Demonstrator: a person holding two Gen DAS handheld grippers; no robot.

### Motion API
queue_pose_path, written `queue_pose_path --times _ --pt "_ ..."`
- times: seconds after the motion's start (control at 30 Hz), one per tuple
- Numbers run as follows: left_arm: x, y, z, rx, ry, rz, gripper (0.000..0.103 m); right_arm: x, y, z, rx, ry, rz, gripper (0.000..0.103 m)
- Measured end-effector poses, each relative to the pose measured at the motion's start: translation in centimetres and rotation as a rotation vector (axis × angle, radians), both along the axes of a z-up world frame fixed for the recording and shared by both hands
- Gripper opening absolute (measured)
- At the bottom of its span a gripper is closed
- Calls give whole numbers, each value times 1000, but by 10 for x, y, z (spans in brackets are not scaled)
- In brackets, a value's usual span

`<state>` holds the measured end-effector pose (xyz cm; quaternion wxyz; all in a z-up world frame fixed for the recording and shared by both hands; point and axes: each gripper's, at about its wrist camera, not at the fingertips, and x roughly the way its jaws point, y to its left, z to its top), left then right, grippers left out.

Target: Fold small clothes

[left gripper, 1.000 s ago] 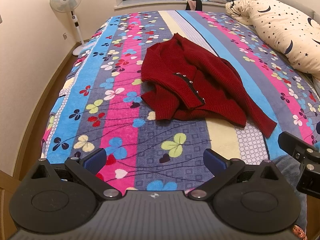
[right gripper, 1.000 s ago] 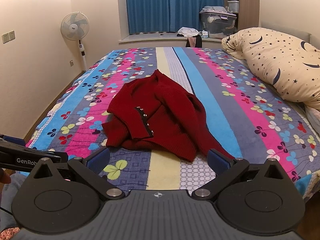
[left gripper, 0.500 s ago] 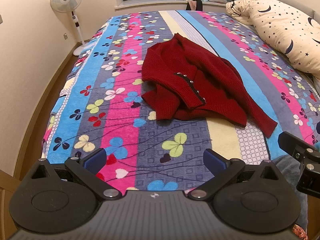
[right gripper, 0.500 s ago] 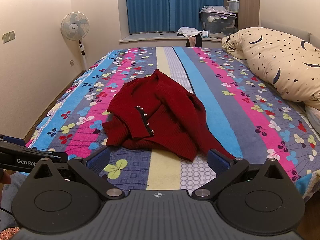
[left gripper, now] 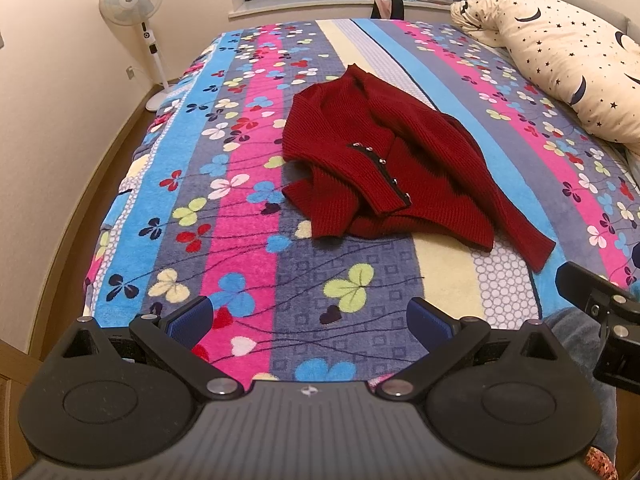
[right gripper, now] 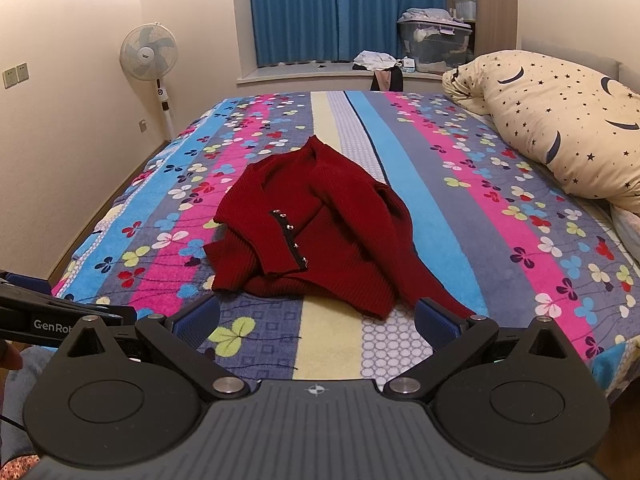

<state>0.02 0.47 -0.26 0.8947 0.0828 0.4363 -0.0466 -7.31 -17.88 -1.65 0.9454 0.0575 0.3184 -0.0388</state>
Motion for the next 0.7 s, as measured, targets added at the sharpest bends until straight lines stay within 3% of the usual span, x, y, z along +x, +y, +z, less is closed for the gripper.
queue_pose_path --times 0.7 --pt "4 0 -7 7 10 3 103 2 2 -10 10 14 0 102"
